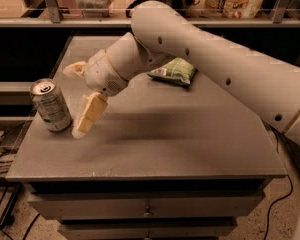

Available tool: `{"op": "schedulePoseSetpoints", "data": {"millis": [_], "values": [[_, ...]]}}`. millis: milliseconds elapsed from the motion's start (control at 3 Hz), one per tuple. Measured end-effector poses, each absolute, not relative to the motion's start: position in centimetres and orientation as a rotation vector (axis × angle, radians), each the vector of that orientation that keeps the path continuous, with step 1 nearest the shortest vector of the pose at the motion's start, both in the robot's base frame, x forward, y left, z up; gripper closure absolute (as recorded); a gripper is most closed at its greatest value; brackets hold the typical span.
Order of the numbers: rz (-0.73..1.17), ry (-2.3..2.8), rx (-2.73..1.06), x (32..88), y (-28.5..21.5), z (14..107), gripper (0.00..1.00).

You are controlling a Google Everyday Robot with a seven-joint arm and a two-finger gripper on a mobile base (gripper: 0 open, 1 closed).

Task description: Knock 7up can over

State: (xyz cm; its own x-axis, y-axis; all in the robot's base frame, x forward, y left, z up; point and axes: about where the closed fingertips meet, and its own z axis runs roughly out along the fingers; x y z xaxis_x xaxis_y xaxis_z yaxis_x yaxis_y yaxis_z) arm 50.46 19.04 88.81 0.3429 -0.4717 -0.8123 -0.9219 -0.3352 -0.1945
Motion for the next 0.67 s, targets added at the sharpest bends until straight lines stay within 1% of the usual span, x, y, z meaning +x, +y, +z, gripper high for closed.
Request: {"op": "schedulePoseSetpoints", "data": {"millis": [333, 667], "values": [[0.943, 1.156, -1.955, 50.6, 22.1, 87.9, 0.00], [1.010, 1.091, -1.979, 50.0, 24.7, 87.5, 0.16]]}}
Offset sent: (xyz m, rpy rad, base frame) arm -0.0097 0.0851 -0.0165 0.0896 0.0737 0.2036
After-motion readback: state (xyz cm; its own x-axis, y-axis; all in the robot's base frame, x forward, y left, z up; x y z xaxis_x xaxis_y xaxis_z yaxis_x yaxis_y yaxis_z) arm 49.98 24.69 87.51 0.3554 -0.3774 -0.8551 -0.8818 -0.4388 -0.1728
